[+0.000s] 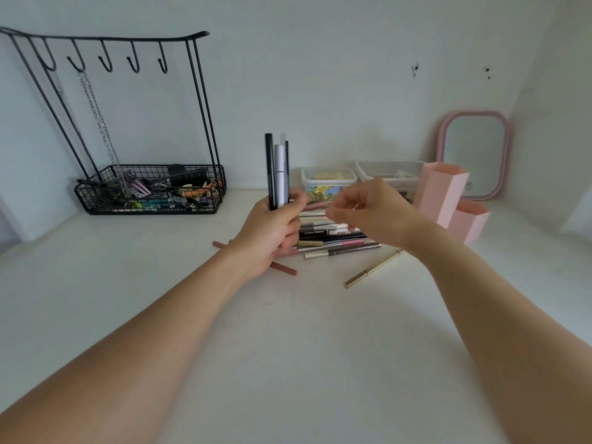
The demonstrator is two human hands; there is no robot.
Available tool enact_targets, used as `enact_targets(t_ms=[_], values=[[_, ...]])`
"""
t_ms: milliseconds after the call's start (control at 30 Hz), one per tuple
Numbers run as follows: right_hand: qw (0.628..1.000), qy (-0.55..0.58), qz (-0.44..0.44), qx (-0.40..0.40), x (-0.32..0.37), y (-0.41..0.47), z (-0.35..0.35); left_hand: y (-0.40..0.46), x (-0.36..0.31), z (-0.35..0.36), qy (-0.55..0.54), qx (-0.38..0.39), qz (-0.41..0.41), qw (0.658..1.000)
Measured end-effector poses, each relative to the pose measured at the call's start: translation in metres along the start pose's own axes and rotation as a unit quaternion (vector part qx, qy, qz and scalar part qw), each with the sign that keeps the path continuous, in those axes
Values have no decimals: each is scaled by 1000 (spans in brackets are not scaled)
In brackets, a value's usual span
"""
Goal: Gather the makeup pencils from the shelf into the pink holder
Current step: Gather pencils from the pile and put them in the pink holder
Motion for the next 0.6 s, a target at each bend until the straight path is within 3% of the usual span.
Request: enact_targets(t_ms=[133,267,600], values=[[986,-139,11,90,-8,-3,-12,2,-1,-6,-27,-25,-11,999],[968,-217,23,127,-14,-2,-11,3,-2,-9,-29,-40,-39,998],[963,-226,31,144,-21,1,-11,3,0,-7,-10,-28,-49,998]])
Point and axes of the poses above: each hand's wrist, its own y-axis towards the middle knuckle, its own z-axis out of the palm, x = y × z, the point moved 1 cm from there along y, towards the middle knuckle, and after that the axes turned 11 degrees about y, right-handed, at the moved point
